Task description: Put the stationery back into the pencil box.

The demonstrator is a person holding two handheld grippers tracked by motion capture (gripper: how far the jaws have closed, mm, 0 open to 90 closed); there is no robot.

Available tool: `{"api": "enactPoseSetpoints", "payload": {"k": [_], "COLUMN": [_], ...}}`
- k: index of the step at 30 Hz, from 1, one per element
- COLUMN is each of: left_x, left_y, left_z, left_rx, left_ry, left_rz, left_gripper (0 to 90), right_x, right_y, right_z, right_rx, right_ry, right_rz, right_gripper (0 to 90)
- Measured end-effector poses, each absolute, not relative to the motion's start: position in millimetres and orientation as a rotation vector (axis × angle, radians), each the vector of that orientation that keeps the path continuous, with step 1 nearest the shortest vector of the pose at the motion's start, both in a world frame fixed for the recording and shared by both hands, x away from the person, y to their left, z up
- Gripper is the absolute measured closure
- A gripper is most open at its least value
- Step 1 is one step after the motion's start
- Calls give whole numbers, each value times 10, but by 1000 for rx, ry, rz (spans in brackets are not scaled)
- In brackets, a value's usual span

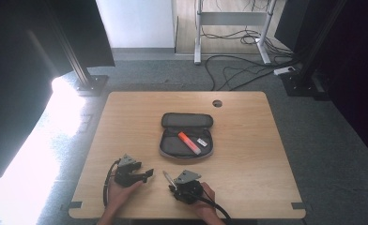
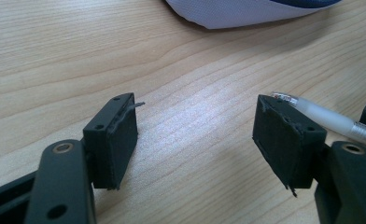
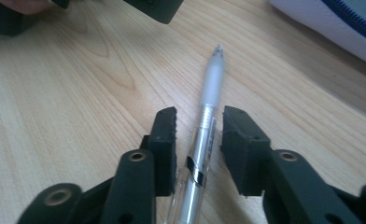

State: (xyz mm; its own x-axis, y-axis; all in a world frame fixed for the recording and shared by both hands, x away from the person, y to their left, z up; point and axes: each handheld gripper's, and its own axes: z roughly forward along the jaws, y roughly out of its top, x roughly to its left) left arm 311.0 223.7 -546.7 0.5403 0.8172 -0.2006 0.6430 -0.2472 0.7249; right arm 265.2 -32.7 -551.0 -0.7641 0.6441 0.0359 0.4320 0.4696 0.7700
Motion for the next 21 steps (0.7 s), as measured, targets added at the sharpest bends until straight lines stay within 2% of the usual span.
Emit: {"api": "enactPoseSetpoints", "payload": {"k": [4,8,21], "left_x": [3108,3110,3110], "left_y": [2236,2239,2240], "left_z": [-5468,-5466,-5466], "left_rx": [1980,1984,1982], "left_ry": [1182,1181,1181], "left_rz": [277,278,275], "left_gripper": [311,311,311], "right_x": [2632,2650,2696], "right_y": [-317,-338,-470], "right_z": [-5500,-5499,-5385], "right_rx": [917,930,943], "right_ry": [2460,2456,2427], "right_rz": [1153,1151,1226], "right_gripper": [750,781,789]}}
